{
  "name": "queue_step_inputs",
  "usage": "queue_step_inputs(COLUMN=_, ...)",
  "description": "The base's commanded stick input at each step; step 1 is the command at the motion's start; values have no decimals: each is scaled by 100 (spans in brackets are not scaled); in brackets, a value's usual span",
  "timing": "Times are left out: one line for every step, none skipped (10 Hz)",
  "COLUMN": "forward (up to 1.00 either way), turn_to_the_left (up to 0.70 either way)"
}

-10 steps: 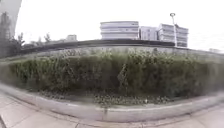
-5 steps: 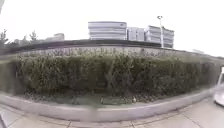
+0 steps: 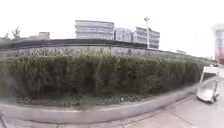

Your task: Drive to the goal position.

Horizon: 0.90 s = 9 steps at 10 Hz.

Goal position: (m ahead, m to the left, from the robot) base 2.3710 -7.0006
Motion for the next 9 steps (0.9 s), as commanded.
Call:
queue_step_inputs(forward=0, turn_to_the_left=-64)
queue_step_inputs(forward=0, turn_to_the_left=-64)
queue_step_inputs(forward=0, turn_to_the_left=-64)
queue_step_inputs(forward=0, turn_to_the_left=-64)
queue_step_inputs(forward=0, turn_to_the_left=-64)
queue_step_inputs(forward=0, turn_to_the_left=-64)
queue_step_inputs(forward=0, turn_to_the_left=-64)
queue_step_inputs(forward=0, turn_to_the_left=-63)
queue_step_inputs(forward=0, turn_to_the_left=-41)
